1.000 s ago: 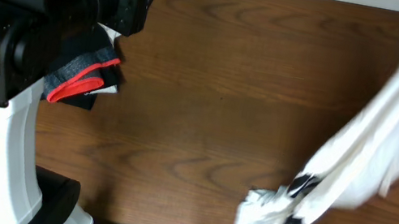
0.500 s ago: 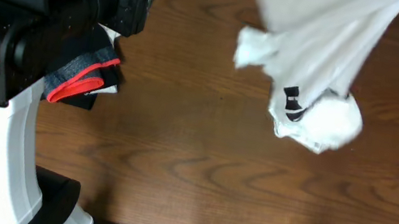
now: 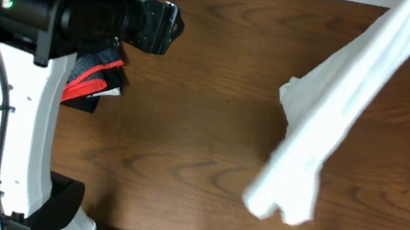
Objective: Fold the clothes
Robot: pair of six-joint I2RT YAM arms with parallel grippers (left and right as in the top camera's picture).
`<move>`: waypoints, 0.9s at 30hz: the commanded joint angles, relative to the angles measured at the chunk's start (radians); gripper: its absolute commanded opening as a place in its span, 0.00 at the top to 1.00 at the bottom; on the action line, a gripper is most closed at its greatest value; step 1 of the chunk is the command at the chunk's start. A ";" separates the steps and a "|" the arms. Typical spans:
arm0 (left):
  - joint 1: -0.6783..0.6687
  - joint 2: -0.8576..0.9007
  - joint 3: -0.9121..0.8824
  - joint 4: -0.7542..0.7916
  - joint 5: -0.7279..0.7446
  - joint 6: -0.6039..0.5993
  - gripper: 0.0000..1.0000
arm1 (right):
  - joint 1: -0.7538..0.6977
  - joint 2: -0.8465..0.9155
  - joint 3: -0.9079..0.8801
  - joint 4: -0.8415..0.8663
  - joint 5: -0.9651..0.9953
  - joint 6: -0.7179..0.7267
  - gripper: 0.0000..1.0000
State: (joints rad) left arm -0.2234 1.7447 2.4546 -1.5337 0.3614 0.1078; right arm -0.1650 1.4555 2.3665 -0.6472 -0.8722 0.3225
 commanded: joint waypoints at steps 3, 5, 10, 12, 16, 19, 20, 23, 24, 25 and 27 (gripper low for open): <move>0.005 -0.034 0.006 0.020 0.031 -0.005 0.39 | -0.006 -0.003 0.010 0.000 0.002 0.014 0.99; 0.005 -0.042 0.006 0.021 0.031 -0.005 0.40 | -0.006 -0.004 0.010 0.000 0.006 0.015 0.99; 0.005 -0.053 0.006 0.021 0.031 -0.005 0.39 | -0.006 -0.005 0.010 -0.004 0.017 0.022 0.99; 0.005 -0.052 0.006 0.020 0.031 -0.005 0.39 | -0.006 -0.006 0.010 -0.016 0.034 0.023 0.99; 0.005 -0.052 0.006 0.020 0.031 -0.005 0.39 | -0.006 -0.014 0.010 -0.055 0.093 0.021 0.99; 0.005 -0.052 0.006 0.020 0.031 -0.005 0.39 | -0.006 -0.027 0.010 -0.083 0.156 0.021 0.99; 0.005 -0.052 0.006 0.020 0.031 -0.005 0.39 | -0.006 -0.031 0.010 -0.093 0.181 0.021 0.99; 0.005 -0.052 0.006 0.020 0.031 -0.005 0.39 | -0.006 -0.054 0.010 -0.147 0.308 0.022 0.99; 0.005 -0.052 0.006 0.020 0.031 -0.005 0.39 | -0.006 -0.061 0.010 -0.168 0.358 0.023 0.99; 0.005 -0.052 0.006 0.020 0.031 -0.005 0.39 | -0.006 -0.071 0.010 -0.194 0.420 0.025 0.99; 0.005 -0.052 0.006 0.020 0.031 -0.005 0.39 | -0.006 -0.085 0.010 -0.237 0.521 0.026 0.99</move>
State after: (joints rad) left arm -0.2234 1.7054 2.4527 -1.5146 0.3843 0.1078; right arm -0.1650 1.4090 2.3665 -0.8684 -0.5579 0.3336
